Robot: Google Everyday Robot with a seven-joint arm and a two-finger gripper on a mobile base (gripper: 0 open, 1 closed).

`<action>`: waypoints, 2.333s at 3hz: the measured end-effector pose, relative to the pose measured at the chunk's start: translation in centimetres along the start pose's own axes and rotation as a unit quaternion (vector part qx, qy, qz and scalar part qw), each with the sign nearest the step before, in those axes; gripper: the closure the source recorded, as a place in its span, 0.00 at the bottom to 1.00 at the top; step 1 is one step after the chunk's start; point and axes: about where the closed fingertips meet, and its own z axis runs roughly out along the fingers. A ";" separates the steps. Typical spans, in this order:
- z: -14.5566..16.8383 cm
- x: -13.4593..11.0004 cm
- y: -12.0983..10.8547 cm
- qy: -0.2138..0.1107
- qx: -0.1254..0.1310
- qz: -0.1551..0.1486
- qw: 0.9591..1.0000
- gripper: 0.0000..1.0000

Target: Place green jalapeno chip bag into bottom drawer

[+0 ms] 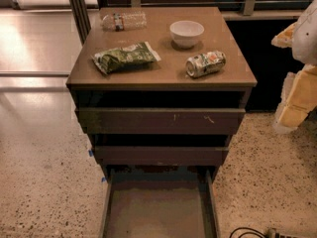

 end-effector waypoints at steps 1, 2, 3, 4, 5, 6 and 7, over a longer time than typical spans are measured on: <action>0.0 0.0 0.0 0.000 0.000 0.000 1.000 0.00; 1.9 -1.6 -3.2 -0.016 0.006 -0.023 1.000 0.00; 6.0 -5.0 -8.0 -0.041 -0.017 -0.068 0.997 0.00; 12.0 -11.3 -12.3 -0.067 -0.069 -0.128 0.987 0.00; 13.3 -13.3 -14.6 -0.082 -0.059 -0.132 0.986 0.00; 13.3 -13.3 -14.6 -0.082 -0.059 -0.132 0.986 0.00; 15.1 -16.0 -15.4 -0.098 -0.056 -0.160 0.981 0.00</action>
Offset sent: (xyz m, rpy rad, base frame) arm 0.0996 0.0226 -0.0203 0.0355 -0.0514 0.1275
